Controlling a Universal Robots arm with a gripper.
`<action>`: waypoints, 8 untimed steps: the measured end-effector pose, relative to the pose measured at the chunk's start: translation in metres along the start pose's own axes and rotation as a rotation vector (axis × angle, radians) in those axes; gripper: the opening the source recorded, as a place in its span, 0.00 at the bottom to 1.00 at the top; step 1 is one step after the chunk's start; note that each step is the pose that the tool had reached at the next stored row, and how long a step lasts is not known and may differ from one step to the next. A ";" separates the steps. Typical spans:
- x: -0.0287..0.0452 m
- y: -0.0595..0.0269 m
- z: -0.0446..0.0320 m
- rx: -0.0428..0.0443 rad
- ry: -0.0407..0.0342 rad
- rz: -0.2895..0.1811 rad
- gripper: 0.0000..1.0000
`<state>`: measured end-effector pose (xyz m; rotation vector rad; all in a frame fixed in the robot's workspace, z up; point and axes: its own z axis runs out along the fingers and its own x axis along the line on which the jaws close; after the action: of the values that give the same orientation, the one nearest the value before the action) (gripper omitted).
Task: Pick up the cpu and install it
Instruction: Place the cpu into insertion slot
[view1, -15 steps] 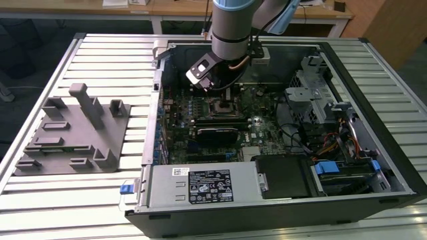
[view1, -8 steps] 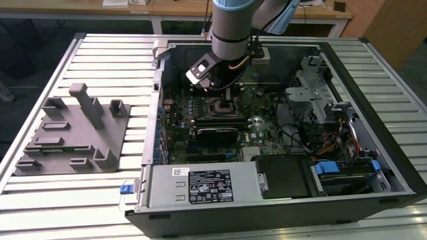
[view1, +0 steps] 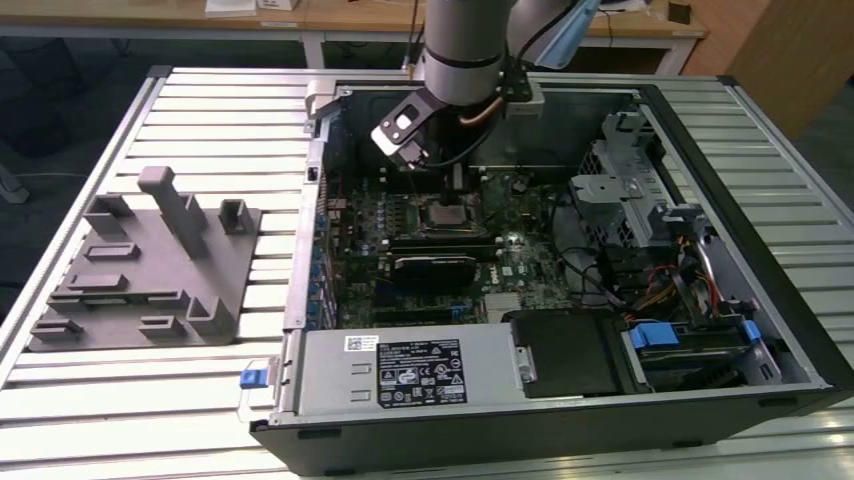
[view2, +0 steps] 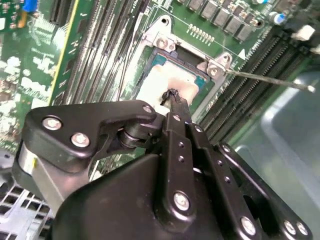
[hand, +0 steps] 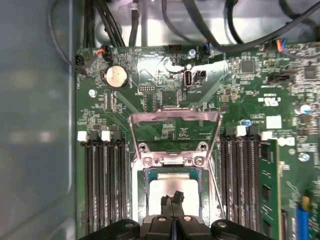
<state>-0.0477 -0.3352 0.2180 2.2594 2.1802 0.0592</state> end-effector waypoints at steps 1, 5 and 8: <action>0.0001 0.0001 -0.0032 -0.0001 0.0002 0.000 0.11; 0.0005 0.0005 -0.0174 0.0000 0.0000 0.000 0.11; 0.0007 0.0007 -0.0260 0.0000 -0.0007 0.000 0.11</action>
<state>-0.0476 -0.3352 0.2441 2.2590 2.1800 0.0585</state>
